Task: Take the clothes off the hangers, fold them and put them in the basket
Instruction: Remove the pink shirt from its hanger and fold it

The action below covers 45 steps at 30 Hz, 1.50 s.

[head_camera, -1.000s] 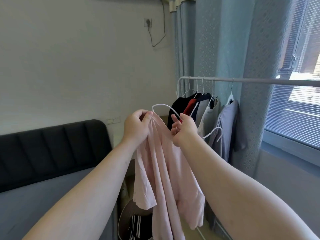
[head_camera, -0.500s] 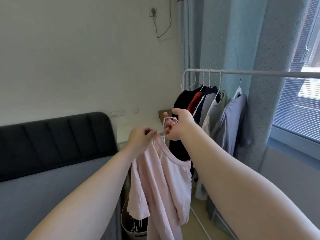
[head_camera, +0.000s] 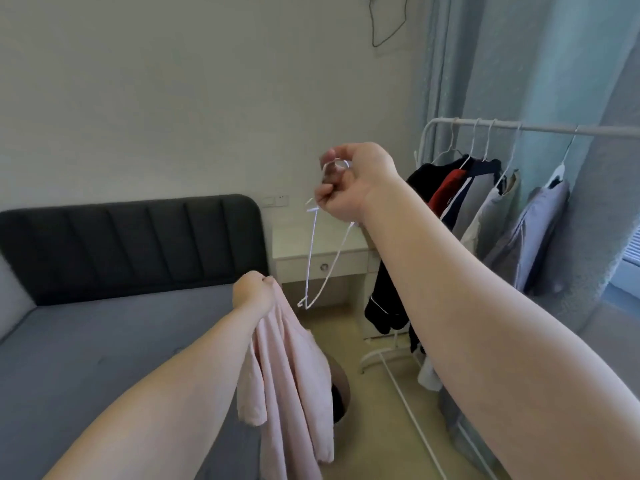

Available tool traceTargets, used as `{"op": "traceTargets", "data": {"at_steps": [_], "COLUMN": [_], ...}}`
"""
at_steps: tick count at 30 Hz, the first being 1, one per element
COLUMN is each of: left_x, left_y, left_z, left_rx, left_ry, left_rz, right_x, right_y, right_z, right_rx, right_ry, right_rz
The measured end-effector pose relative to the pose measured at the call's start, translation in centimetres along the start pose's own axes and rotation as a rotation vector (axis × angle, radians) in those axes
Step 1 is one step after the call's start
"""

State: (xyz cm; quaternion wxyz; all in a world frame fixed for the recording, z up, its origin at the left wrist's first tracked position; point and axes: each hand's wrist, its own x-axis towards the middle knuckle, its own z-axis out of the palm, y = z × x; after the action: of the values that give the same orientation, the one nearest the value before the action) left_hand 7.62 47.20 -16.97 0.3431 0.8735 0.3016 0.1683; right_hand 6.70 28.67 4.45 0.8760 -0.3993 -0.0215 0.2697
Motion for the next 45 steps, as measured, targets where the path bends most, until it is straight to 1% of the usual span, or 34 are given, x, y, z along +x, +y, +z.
{"op": "traceTargets", "data": {"at_steps": [4,6,8,10,12,14,15,18,19,21,23,25,26,29,31,35,38,41,43,45], "left_x": [2.2,3.1,3.9,4.6,5.1,6.1,6.6,8.4,9.0,10.6,12.8,14.9,16.1,21.2,24.8,31.4,36.2,38.9,40.2,41.0], "left_y": [-3.3,-5.3,-6.9,-8.6,-10.0,-11.6,-12.3,-14.6,-15.4,-17.4,-19.7,-21.7,-22.6,-25.9,-27.6,-30.1,-32.9,-35.2,-36.5,-37.8], "left_z": [-3.2,-4.8,-5.6,-6.7,-7.3,-8.1,-8.4,-9.0,-9.1,-8.9,-8.4,-7.6,-7.2,-5.6,-4.2,-1.5,0.7,2.3,3.3,4.1], "left_rx": [0.05,0.045,0.026,0.006,-0.03,-0.064,-0.075,-0.071,-0.067,-0.064,-0.04,-0.012,-0.004,0.008,0.024,0.053,0.058,0.042,0.013,0.008], "left_ry": [0.105,0.14,0.187,0.225,0.251,0.279,0.295,0.34,0.352,0.363,0.369,0.36,0.359,0.35,0.322,0.239,0.155,0.061,0.021,-0.007], "left_rz": [-0.161,-0.214,-0.225,-0.219,-0.194,-0.184,-0.189,-0.214,-0.221,-0.252,-0.293,-0.332,-0.351,-0.423,-0.476,-0.583,-0.711,-0.779,-0.841,-0.867], "right_x": [1.5,3.5,5.4,7.6,9.2,11.2,12.7,16.5,17.6,19.2,22.5,26.2,28.2,35.5,40.7,49.7,56.3,61.1,64.4,67.0], "right_y": [2.4,4.5,6.9,10.0,12.7,15.6,17.1,20.6,21.4,22.9,24.8,27.1,28.1,31.8,34.4,39.6,43.7,46.6,48.5,49.7], "right_z": [1.9,2.3,1.9,1.3,0.0,-1.1,-1.8,-3.2,-3.5,-3.4,-3.8,-4.4,-4.7,-5.7,-6.6,-8.7,-10.2,-10.9,-10.9,-10.6], "right_rx": [-0.031,-0.051,-0.125,-0.297,-0.568,-0.879,-0.979,-1.167,-1.233,-1.422,-1.454,-1.589,-1.622,-1.721,-1.772,-1.707,-1.714,-1.615,-1.63,-1.588], "right_ry": [-0.019,0.019,0.078,0.137,0.152,0.129,0.133,0.141,0.165,0.104,0.121,0.12,0.121,0.154,0.128,-0.008,-0.086,-0.058,-0.062,-0.051], "right_rz": [-0.045,-0.029,-0.014,0.029,0.05,0.057,0.035,0.029,0.0,-0.001,0.015,-0.009,-0.021,0.022,0.11,0.241,0.371,0.491,0.51,0.52]}}
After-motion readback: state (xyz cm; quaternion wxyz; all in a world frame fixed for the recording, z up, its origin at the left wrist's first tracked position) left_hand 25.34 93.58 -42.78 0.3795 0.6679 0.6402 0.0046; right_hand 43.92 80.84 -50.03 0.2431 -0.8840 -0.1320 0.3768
